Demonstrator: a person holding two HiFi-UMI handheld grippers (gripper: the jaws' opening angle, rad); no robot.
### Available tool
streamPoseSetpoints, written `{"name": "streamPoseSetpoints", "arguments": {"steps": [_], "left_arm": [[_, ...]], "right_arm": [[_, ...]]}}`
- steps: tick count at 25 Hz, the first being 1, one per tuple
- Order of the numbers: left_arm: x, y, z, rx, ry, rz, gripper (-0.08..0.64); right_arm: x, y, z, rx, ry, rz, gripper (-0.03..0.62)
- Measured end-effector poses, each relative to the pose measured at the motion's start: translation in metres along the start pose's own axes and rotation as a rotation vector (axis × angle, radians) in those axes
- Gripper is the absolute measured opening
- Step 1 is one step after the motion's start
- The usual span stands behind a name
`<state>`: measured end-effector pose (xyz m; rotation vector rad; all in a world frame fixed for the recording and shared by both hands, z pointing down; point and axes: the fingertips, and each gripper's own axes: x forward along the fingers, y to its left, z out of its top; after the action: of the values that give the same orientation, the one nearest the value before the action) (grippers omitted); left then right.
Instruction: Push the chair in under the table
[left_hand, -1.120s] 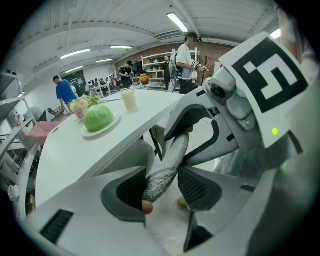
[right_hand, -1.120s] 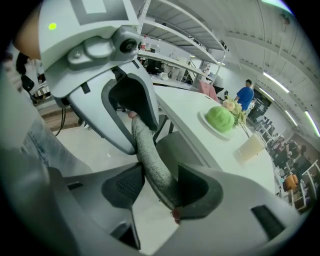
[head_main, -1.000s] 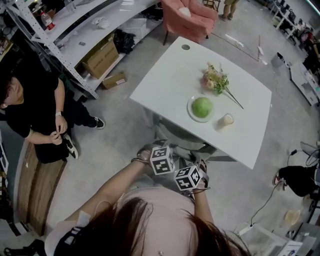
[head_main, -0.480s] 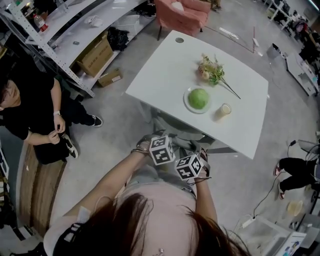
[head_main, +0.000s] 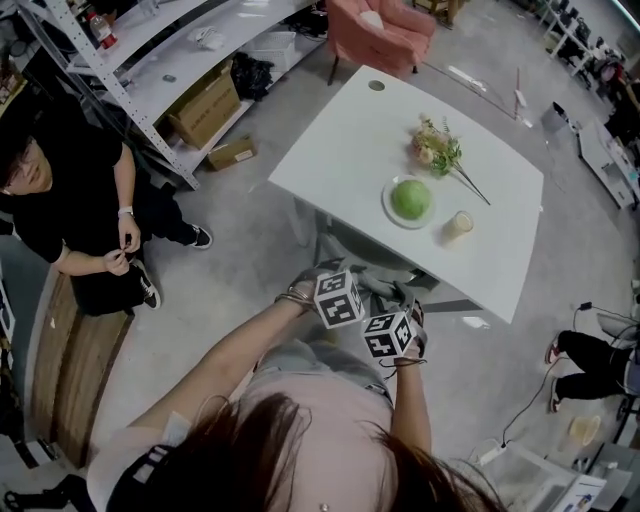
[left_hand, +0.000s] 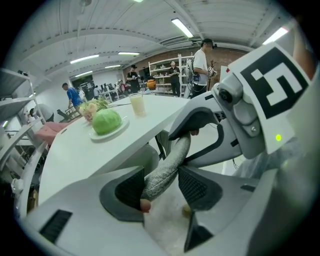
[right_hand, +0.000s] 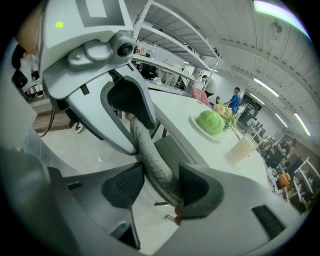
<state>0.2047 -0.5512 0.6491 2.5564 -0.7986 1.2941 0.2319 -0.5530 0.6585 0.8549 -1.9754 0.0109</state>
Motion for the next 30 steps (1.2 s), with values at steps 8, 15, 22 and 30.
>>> {"name": "streamPoseSetpoints", "arguments": {"steps": [8,15,22,30], "left_arm": [[-0.064,0.014,-0.020,-0.235,-0.104,0.174,0.118],[-0.150,0.008,-0.055,-0.410,-0.236,0.318,0.021],[-0.205,-0.053,-0.077,-0.446,-0.303,0.297,0.012],[-0.238,-0.113,-0.100,-0.452,-0.326,0.241,0.009]], "right_arm": [[-0.050,0.002,0.005,0.213,-0.056,-0.070,0.078],[-0.100,0.056,0.018,0.229,-0.092,-0.120,0.049],[-0.157,0.107,0.031,0.352,-0.157,-0.147,0.048],[-0.211,0.147,0.032,0.450,-0.247,-0.174,0.040]]}}
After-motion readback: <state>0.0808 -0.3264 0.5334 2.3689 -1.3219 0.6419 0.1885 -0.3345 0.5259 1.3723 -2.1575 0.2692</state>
